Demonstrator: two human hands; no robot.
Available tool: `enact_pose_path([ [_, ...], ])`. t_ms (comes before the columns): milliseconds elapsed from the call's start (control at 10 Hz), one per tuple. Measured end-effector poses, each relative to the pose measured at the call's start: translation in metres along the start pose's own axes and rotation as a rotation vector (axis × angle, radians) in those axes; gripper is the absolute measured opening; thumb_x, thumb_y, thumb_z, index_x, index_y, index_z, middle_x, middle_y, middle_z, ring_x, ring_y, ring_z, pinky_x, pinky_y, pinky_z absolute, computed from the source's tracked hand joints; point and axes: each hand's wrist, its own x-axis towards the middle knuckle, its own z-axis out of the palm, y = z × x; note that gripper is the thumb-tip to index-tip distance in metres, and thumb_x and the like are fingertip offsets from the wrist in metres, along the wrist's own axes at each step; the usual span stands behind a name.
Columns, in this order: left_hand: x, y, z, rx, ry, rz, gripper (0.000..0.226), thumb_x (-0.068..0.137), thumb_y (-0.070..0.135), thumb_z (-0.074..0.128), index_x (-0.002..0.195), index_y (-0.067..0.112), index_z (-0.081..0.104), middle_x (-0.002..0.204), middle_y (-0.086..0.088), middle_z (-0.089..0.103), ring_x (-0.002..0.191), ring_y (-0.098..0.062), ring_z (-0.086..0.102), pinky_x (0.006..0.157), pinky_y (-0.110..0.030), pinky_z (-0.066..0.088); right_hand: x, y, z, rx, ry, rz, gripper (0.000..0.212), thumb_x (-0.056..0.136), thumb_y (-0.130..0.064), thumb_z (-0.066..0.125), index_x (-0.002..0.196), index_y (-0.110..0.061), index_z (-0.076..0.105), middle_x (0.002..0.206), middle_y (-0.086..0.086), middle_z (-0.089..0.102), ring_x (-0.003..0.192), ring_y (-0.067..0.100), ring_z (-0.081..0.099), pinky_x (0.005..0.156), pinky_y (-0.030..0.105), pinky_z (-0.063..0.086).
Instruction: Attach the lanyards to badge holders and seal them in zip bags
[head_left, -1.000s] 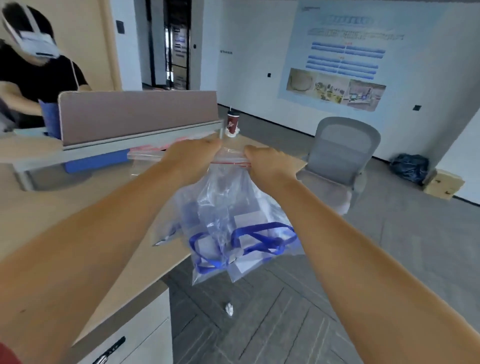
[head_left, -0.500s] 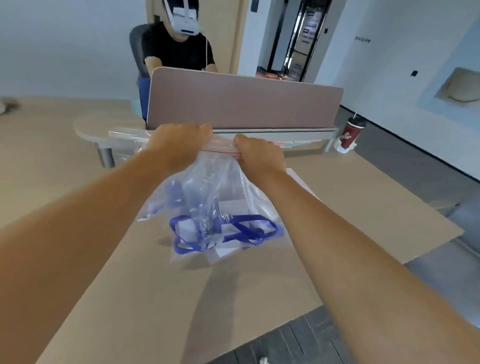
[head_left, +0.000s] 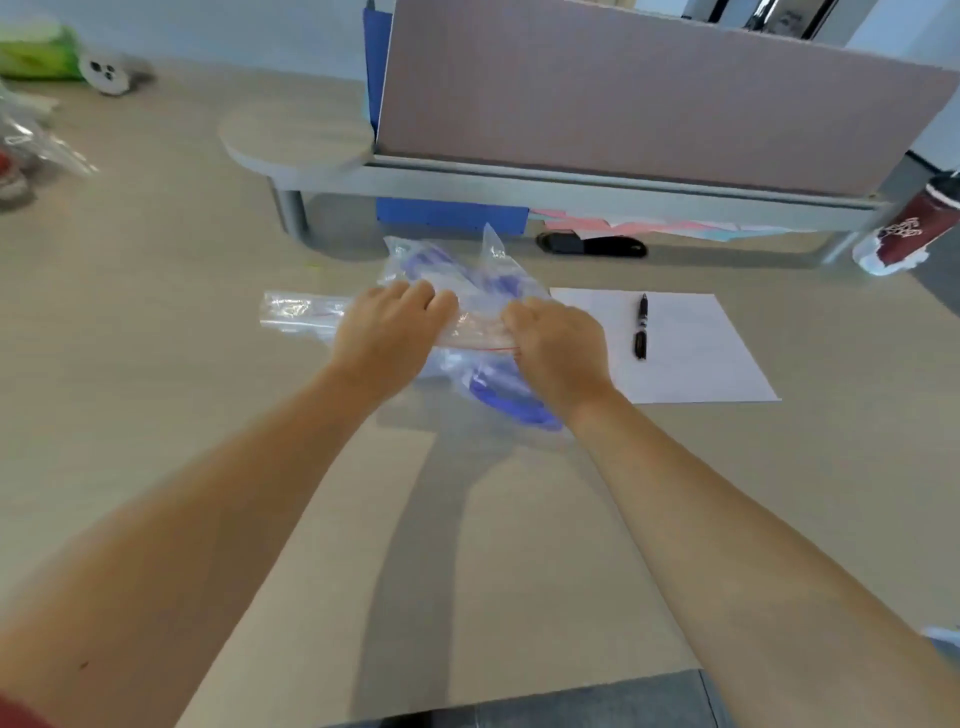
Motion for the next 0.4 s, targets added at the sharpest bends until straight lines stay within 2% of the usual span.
enact_pose_path([
  [100,-0.052,0.032,0.02,-0.061,-0.124,-0.013,0.025,0.037,-0.007,0.059,0.056,0.009,0.059,0.042,-0.005,0.05,0.032,-0.025,0.051,0.036,-0.018,0.038,-0.048,-0.013,0.029,-0.016,-0.132,-0.108,0.019,0.038,-0.007,0.069,0.053,-0.014,0.059,0.041,0.001,0.051,0.034,0.02,0.052,0.036,0.013,0.032],
  [200,-0.087,0.055,0.025,-0.13,-0.233,-0.023,0.019,0.05,0.005,0.048,0.055,0.013,0.064,0.042,-0.002,0.054,0.034,-0.023,0.055,0.041,-0.018,0.042,-0.081,-0.024,0.044,0.002,-0.285,-0.154,0.042,0.015,-0.005,0.079,0.05,-0.015,0.06,0.041,0.0,0.05,0.034,0.018,0.05,0.037,0.013,0.03],
  [300,-0.102,0.07,0.015,-0.11,-0.385,-0.119,0.028,0.063,0.022,0.071,0.09,0.016,0.071,0.083,-0.006,0.069,0.081,-0.025,0.067,0.078,-0.03,0.051,-0.103,-0.03,0.031,-0.006,-0.358,-0.123,0.047,0.025,-0.019,0.086,0.067,-0.014,0.067,0.059,0.001,0.06,0.052,0.018,0.059,0.05,0.018,0.042],
  [400,-0.117,0.087,-0.009,-0.185,-0.805,-0.318,0.091,0.077,0.056,0.059,0.146,0.013,0.018,0.147,-0.006,0.034,0.139,-0.023,0.026,0.115,-0.038,0.014,-0.125,-0.029,0.013,0.037,-0.572,-0.044,0.084,0.07,-0.048,0.07,0.136,-0.011,0.033,0.132,0.012,0.043,0.123,0.027,0.04,0.103,0.039,0.029],
])
